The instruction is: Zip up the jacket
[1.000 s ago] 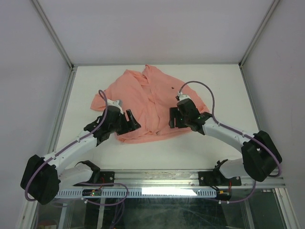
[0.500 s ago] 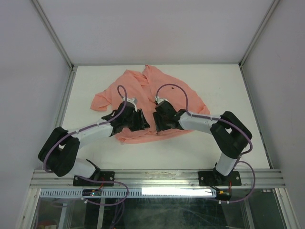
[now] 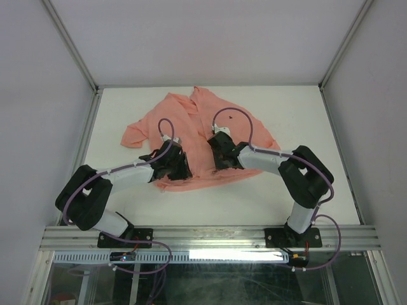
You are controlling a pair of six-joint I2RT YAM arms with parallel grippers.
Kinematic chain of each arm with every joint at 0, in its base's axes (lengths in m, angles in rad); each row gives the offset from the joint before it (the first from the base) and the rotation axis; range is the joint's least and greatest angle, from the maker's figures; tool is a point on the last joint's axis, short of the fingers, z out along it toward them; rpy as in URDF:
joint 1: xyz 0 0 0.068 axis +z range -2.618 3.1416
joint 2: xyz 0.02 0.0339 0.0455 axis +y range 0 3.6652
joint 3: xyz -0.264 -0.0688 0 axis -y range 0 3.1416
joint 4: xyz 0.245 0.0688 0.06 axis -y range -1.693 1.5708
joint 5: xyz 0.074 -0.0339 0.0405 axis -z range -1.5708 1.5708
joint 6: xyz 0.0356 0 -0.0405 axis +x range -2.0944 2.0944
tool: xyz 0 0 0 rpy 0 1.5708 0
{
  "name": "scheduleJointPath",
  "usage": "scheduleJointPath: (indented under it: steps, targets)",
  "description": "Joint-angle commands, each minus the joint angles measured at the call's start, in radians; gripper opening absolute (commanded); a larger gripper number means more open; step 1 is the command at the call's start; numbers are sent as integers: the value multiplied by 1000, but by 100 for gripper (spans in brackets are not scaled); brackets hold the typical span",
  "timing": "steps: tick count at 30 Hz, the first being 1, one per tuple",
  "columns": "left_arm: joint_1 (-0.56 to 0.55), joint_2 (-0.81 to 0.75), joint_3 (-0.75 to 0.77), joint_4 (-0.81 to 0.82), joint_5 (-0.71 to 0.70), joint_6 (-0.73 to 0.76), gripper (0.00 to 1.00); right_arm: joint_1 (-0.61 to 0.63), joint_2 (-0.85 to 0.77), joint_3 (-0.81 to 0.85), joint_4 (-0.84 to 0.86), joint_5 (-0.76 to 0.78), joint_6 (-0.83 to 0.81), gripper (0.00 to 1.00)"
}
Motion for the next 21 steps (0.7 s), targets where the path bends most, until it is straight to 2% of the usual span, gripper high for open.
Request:
scheduleJointPath:
  steps: [1, 4, 8, 11, 16, 21]
  targets:
    - [-17, -85, -32, -114, -101, 32, 36, -28, -49, -13, -44, 73, -1, 30]
    - [-23, -128, -37, -127, -96, 28, 38, -33, -63, -15, -33, 47, -16, 21]
    - [-25, -207, -17, -127, -56, 21, 49, -32, -101, -23, -10, -11, -27, 8]
    - [-24, -274, 7, -103, -27, 14, 57, -33, -157, -47, 29, -94, -45, 2]
    - [-23, -331, 24, -22, 6, 4, 65, -33, -269, -107, 111, -255, -80, 1]
    - [-24, -309, 37, 57, 89, -19, 70, -33, -352, -174, 202, -479, -109, 4]
